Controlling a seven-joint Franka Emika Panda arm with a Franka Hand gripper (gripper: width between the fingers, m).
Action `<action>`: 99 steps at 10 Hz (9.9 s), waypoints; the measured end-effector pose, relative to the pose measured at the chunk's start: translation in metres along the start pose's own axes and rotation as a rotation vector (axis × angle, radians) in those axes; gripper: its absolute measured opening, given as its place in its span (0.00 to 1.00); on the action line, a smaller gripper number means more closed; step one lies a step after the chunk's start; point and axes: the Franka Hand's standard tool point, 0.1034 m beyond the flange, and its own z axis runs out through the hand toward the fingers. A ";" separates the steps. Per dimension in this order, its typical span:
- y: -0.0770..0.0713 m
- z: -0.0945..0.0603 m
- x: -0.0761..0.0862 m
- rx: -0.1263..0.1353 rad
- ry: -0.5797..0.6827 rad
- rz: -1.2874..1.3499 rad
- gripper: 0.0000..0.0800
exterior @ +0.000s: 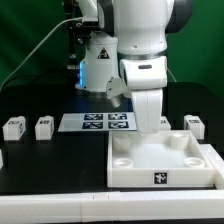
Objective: Assemble one leg
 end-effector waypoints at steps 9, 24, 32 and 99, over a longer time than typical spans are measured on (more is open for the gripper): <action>0.016 -0.002 0.006 -0.004 0.008 0.063 0.07; 0.032 -0.004 0.000 -0.031 0.034 -0.020 0.07; 0.044 -0.005 0.002 -0.022 0.034 0.093 0.07; 0.051 -0.025 0.141 0.006 0.109 1.486 0.81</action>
Offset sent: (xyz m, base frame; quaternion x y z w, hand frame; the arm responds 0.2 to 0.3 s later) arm 0.0000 0.0000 0.0000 0.0000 0.0000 0.0000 1.0000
